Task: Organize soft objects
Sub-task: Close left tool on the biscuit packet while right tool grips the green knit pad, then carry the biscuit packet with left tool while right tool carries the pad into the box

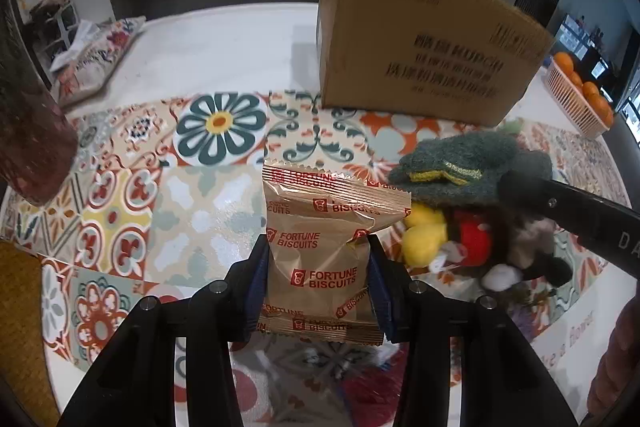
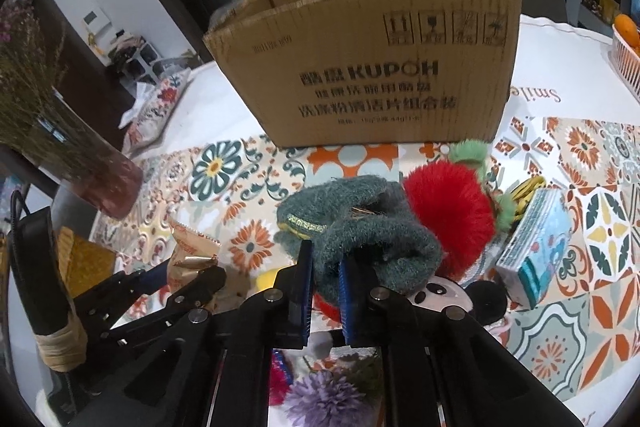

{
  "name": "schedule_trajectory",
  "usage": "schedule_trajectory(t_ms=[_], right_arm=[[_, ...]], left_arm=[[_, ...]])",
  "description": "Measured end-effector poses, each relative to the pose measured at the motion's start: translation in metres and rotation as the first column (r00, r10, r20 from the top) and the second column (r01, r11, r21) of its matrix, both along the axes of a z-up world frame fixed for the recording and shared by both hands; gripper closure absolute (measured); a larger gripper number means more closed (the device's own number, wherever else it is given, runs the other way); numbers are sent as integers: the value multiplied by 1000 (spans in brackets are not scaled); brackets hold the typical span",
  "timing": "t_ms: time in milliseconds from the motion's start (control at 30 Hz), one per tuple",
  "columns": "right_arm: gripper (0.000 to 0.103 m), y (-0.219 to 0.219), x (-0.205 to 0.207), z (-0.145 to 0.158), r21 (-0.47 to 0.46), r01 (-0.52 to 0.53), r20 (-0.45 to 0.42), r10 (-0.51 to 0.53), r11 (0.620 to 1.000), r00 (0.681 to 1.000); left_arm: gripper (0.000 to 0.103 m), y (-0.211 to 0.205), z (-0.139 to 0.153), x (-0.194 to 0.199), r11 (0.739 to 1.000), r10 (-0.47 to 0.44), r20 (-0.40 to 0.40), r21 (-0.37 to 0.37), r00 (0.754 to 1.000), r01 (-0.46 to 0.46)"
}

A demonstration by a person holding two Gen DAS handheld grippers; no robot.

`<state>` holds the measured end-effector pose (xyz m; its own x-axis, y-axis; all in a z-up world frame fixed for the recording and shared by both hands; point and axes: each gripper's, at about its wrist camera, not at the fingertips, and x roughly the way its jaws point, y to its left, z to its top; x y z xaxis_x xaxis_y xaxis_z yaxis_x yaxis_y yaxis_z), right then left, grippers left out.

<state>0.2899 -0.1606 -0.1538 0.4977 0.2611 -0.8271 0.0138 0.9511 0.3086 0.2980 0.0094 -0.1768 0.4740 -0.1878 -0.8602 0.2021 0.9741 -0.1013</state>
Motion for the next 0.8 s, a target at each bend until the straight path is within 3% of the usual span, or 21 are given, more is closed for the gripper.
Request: schedule_trajectory(t_ms=[433, 800], right_arm=[[91, -10, -28, 61, 19, 20, 150, -23, 1000, 988], [91, -29, -36, 111, 29, 53, 282, -59, 998, 957]], left_arm=[[58, -9, 64, -27, 999, -2, 123, -45, 992, 8], [58, -28, 121, -26, 998, -39, 233, -38, 972, 49]])
